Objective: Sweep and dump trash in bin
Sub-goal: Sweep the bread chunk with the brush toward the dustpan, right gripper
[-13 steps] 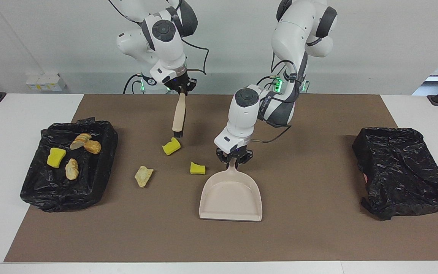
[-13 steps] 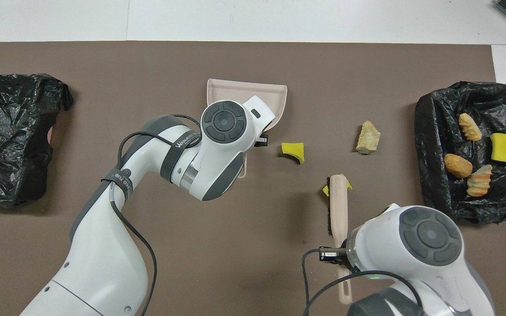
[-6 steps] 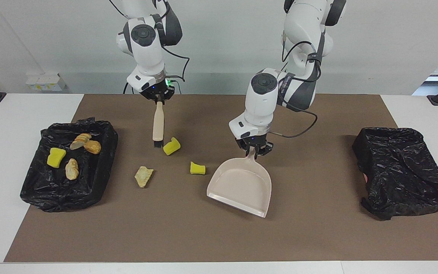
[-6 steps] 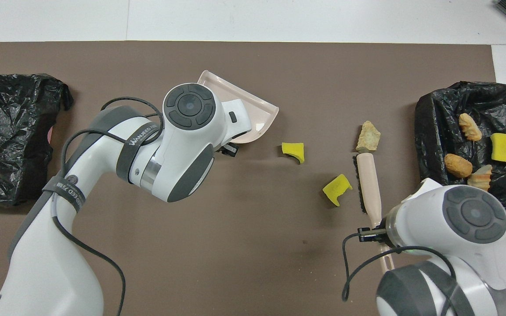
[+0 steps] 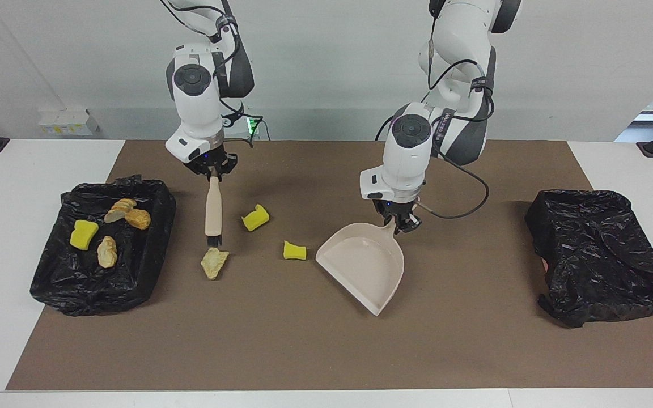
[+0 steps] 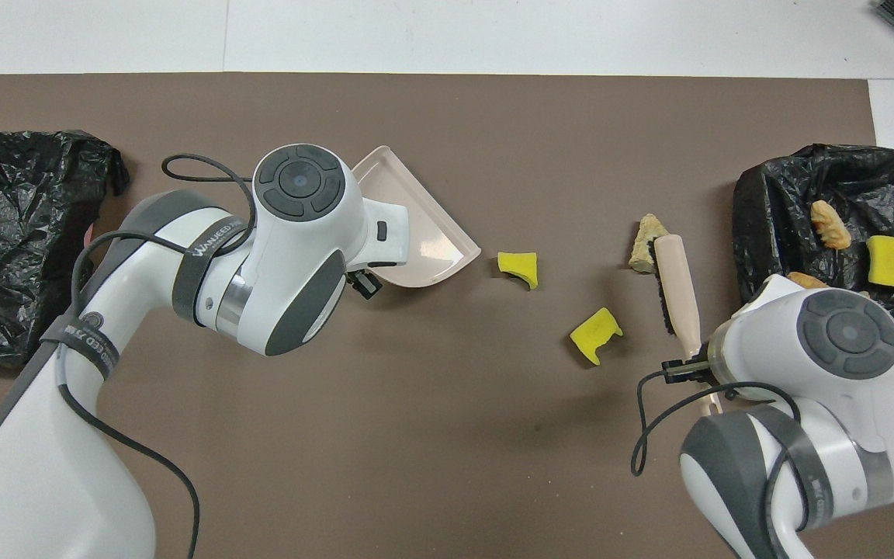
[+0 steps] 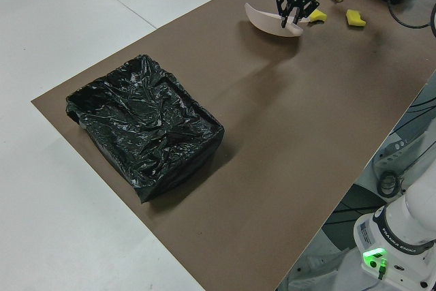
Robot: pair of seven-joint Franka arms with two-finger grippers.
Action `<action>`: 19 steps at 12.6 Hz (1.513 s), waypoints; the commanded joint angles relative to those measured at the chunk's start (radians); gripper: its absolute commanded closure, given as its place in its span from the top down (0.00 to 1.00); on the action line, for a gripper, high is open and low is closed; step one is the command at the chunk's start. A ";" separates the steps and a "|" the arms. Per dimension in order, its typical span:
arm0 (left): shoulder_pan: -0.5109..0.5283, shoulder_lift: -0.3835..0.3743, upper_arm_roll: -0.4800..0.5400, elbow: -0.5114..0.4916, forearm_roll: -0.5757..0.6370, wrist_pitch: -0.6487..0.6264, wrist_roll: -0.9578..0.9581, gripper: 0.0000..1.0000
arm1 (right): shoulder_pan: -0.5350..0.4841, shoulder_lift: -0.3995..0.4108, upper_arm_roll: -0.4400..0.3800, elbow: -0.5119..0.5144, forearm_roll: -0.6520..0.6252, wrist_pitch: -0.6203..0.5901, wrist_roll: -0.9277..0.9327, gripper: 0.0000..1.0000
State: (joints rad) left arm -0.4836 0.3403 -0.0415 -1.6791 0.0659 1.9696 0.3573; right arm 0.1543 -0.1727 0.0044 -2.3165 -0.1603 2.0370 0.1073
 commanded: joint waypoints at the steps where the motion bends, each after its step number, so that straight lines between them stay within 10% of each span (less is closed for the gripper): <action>1: 0.006 -0.070 -0.005 -0.097 0.031 0.009 0.141 0.00 | -0.039 0.085 0.012 0.066 -0.102 0.040 -0.040 0.00; 10: -0.012 -0.158 -0.006 -0.280 0.035 0.104 0.299 0.00 | -0.062 0.335 0.014 0.292 -0.285 0.077 -0.046 0.00; 19: -0.035 -0.207 -0.008 -0.370 0.061 0.141 0.299 0.00 | 0.017 0.340 0.023 0.227 -0.196 0.080 -0.032 0.00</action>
State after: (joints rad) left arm -0.5043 0.1818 -0.0572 -1.9823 0.1060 2.0884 0.6433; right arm 0.1374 0.1809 0.0261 -2.0601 -0.4069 2.1139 0.0905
